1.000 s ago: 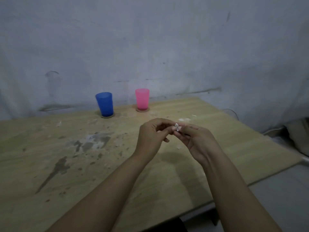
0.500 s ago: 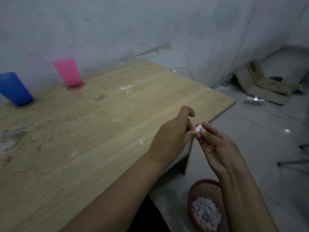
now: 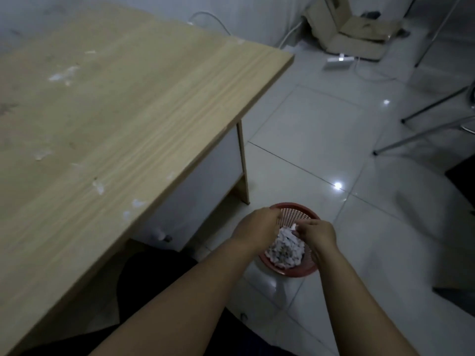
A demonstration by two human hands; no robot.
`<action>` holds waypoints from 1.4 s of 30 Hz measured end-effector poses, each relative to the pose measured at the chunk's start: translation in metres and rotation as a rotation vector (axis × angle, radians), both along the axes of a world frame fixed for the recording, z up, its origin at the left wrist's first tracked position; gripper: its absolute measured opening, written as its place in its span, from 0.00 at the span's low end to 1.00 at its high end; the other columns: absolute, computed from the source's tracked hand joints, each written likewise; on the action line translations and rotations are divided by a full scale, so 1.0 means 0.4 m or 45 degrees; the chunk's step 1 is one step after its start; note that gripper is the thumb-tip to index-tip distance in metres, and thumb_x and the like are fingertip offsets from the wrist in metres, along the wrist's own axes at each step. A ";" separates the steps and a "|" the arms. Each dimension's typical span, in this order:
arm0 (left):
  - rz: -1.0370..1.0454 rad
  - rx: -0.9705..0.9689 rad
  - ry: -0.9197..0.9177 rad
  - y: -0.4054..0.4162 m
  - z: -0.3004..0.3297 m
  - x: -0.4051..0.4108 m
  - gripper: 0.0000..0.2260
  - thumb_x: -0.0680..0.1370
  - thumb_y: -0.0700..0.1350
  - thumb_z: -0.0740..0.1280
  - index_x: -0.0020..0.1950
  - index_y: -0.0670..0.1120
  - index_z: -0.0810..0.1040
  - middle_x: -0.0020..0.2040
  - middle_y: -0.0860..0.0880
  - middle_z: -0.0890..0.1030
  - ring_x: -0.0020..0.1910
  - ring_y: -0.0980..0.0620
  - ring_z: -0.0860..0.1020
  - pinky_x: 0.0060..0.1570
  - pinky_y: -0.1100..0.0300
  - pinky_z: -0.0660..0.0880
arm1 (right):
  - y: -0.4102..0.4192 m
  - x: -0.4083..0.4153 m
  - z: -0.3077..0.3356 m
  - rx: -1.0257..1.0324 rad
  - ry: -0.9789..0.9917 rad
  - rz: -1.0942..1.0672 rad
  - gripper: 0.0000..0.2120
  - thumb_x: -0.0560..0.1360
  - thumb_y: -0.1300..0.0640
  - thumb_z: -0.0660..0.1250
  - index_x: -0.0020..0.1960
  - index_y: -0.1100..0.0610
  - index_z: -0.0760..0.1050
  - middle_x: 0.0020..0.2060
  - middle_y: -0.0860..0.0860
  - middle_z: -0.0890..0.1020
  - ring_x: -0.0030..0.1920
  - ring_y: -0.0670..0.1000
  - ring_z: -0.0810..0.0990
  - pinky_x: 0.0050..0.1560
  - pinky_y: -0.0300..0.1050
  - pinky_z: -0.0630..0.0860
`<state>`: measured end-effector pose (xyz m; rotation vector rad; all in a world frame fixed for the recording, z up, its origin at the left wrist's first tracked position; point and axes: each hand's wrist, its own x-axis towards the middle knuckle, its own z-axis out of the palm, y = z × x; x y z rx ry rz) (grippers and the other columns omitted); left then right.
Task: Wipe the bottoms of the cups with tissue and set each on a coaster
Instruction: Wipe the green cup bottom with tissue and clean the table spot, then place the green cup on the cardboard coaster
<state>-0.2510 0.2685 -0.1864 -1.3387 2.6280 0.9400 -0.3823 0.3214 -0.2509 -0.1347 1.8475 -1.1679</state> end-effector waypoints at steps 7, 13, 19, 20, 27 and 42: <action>-0.031 0.288 -0.120 0.013 -0.090 -0.007 0.14 0.78 0.39 0.59 0.64 0.40 0.73 0.62 0.40 0.77 0.59 0.42 0.75 0.56 0.54 0.72 | 0.035 -0.065 -0.116 0.258 -0.025 0.222 0.14 0.74 0.67 0.63 0.59 0.66 0.75 0.38 0.54 0.78 0.37 0.52 0.76 0.37 0.43 0.74; 0.013 0.277 -0.097 0.000 -0.069 -0.010 0.21 0.78 0.42 0.62 0.72 0.45 0.66 0.70 0.43 0.70 0.67 0.45 0.70 0.65 0.53 0.68 | 0.019 -0.062 -0.065 0.222 0.083 0.404 0.16 0.73 0.65 0.66 0.60 0.63 0.76 0.52 0.59 0.78 0.52 0.57 0.77 0.54 0.53 0.75; 0.059 0.198 0.045 0.013 0.024 0.014 0.20 0.78 0.43 0.63 0.70 0.47 0.68 0.68 0.45 0.72 0.66 0.47 0.71 0.64 0.53 0.69 | 0.016 -0.040 0.085 0.057 0.408 0.699 0.15 0.72 0.61 0.68 0.59 0.59 0.77 0.54 0.56 0.82 0.50 0.54 0.80 0.50 0.46 0.74; 0.070 0.179 0.067 0.013 0.045 0.020 0.20 0.78 0.43 0.63 0.71 0.47 0.67 0.68 0.45 0.72 0.65 0.47 0.71 0.62 0.54 0.69 | 0.016 -0.034 0.113 0.023 0.452 0.750 0.16 0.72 0.61 0.69 0.59 0.58 0.77 0.54 0.56 0.82 0.49 0.53 0.80 0.49 0.45 0.74; 0.039 -0.224 0.177 0.065 0.258 0.098 0.20 0.79 0.44 0.62 0.71 0.46 0.67 0.67 0.45 0.73 0.65 0.47 0.71 0.61 0.57 0.67 | 0.050 0.051 0.359 -0.266 0.847 1.052 0.21 0.73 0.57 0.69 0.65 0.56 0.73 0.59 0.55 0.79 0.59 0.51 0.77 0.57 0.42 0.70; 0.449 -0.944 0.221 0.219 0.654 0.715 0.20 0.77 0.44 0.65 0.69 0.47 0.70 0.69 0.49 0.72 0.68 0.52 0.68 0.63 0.65 0.59 | 0.010 0.622 0.767 -1.149 1.437 1.473 0.19 0.74 0.54 0.66 0.64 0.52 0.73 0.62 0.49 0.78 0.63 0.49 0.74 0.62 0.40 0.66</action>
